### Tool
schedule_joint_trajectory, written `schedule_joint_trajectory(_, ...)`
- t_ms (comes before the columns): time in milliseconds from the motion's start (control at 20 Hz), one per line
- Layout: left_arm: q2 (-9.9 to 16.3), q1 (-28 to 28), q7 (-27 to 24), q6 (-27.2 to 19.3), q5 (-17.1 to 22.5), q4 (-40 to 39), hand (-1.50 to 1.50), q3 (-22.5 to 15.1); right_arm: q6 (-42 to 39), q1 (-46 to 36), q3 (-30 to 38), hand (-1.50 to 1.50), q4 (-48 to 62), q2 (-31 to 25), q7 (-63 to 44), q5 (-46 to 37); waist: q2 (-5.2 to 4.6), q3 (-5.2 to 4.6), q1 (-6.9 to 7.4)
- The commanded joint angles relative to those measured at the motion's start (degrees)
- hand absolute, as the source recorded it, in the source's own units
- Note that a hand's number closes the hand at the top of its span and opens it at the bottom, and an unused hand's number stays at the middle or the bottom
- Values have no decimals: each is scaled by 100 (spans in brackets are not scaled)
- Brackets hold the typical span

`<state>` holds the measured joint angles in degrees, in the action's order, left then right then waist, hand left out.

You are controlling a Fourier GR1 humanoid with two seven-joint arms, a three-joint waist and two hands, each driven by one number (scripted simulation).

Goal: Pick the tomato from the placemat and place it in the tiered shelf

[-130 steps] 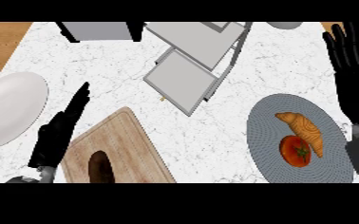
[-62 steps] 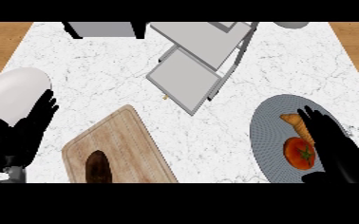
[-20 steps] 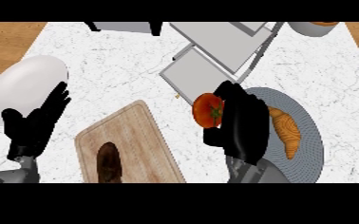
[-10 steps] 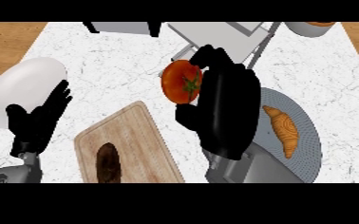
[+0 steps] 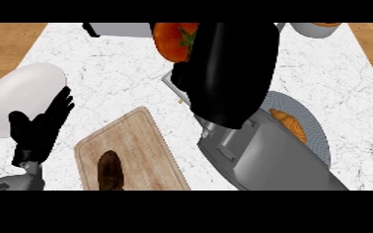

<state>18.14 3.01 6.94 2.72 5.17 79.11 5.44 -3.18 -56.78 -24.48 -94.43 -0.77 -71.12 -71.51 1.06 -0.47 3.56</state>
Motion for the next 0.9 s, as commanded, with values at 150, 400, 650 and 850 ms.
schedule_joint_trajectory(150, -36, -95, -90, -45, -52, 58, 0, -10, -940, -1281, 599, 150, 954, 73, -1409, -33, -8, 6, 23)
schedule_joint_trajectory(400, 101, 87, -56, 130, 111, -97, 0, 145, -1018, -2046, 1052, 150, 1647, 73, -1409, 145, -66, 12, -32)
schedule_joint_trajectory(650, -19, -97, -133, 61, 39, -25, 0, 72, -1228, -2400, 1213, 150, 2314, 73, -1408, 1, -71, 21, -101)
schedule_joint_trajectory(850, -30, -177, -125, -24, -10, 100, 0, 86, -1377, -2816, 1469, 150, 2861, 73, -1408, -157, -68, 28, -118)
